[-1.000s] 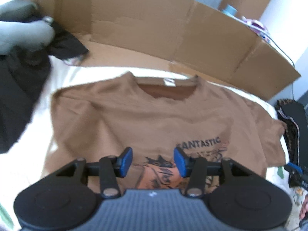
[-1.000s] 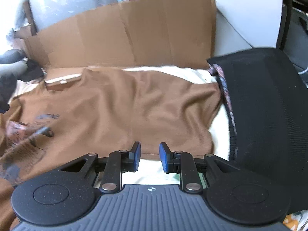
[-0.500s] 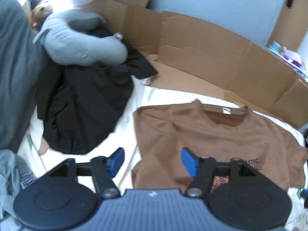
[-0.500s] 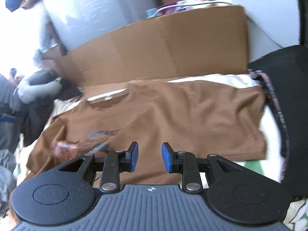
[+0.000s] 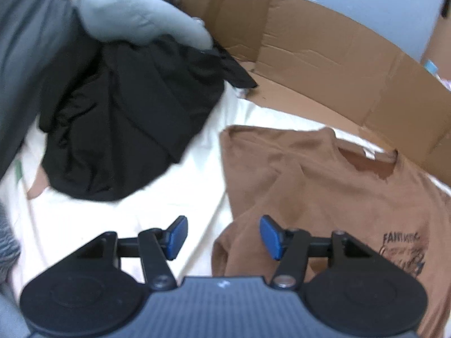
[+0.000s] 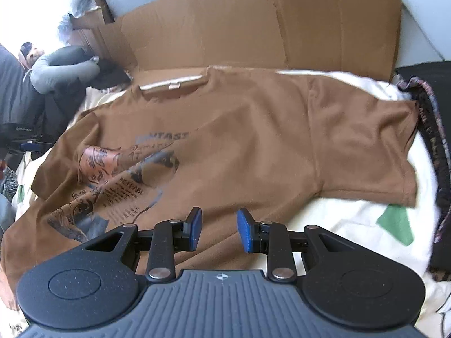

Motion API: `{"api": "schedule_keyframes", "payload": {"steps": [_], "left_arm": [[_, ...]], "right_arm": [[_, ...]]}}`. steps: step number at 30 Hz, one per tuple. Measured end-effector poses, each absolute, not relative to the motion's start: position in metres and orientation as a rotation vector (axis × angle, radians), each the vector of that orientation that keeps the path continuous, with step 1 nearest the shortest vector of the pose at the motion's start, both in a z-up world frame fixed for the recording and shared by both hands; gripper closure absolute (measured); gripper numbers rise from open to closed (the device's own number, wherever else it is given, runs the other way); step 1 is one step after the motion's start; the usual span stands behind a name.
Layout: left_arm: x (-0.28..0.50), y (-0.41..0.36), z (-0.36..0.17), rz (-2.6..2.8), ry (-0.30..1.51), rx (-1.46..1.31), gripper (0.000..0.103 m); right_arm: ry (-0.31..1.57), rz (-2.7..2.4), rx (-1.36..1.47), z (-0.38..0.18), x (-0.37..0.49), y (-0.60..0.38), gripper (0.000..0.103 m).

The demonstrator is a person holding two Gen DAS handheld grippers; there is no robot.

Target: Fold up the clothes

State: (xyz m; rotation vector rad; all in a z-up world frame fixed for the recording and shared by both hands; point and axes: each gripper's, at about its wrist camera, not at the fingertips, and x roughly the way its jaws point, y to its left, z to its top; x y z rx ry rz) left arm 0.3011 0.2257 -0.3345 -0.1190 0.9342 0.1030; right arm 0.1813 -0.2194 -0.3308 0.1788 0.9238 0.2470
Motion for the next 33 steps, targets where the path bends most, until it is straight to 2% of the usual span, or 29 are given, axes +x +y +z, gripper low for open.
{"api": "schedule_keyframes", "payload": {"steps": [6, 8, 11, 14, 18, 20, 22, 23, 26, 33], "left_arm": [[0.297, 0.225, -0.355, 0.084, 0.937, -0.221, 0.040], [0.295, 0.221, -0.355, 0.077, 0.926, -0.234, 0.027], [0.295, 0.216, -0.359, 0.053, 0.930, -0.241, 0.022], [0.294, 0.216, -0.359, 0.050, 0.923, -0.262, 0.028], [0.285, 0.237, -0.340, 0.115, 0.818, -0.336, 0.030], [0.283, 0.251, -0.335, 0.168, 0.810, -0.346, 0.040], [0.283, 0.261, -0.336, 0.200, 0.843, -0.343, 0.043], [0.283, 0.265, -0.339, 0.209, 0.862, -0.341, 0.048], [0.279, 0.268, -0.348, 0.225, 0.916, -0.302, 0.055], [0.274, 0.248, -0.361, 0.123, 0.987, -0.254, 0.056]], "right_arm": [[0.956, 0.344, 0.084, -0.328, 0.183, -0.193, 0.066], [0.970, 0.346, 0.099, -0.331, 0.183, -0.189, 0.065], [0.982, 0.331, 0.105, -0.336, 0.183, -0.186, 0.065], [0.987, 0.319, 0.106, -0.339, 0.183, -0.183, 0.065], [0.976, 0.318, 0.113, -0.336, 0.181, -0.185, 0.065], [0.978, 0.316, 0.118, -0.337, 0.181, -0.186, 0.065], [0.983, 0.316, 0.120, -0.339, 0.181, -0.187, 0.065], [0.986, 0.317, 0.122, -0.340, 0.181, -0.187, 0.065], [0.990, 0.323, 0.123, -0.342, 0.180, -0.187, 0.065], [0.995, 0.313, 0.124, -0.343, 0.178, -0.191, 0.065]]}}
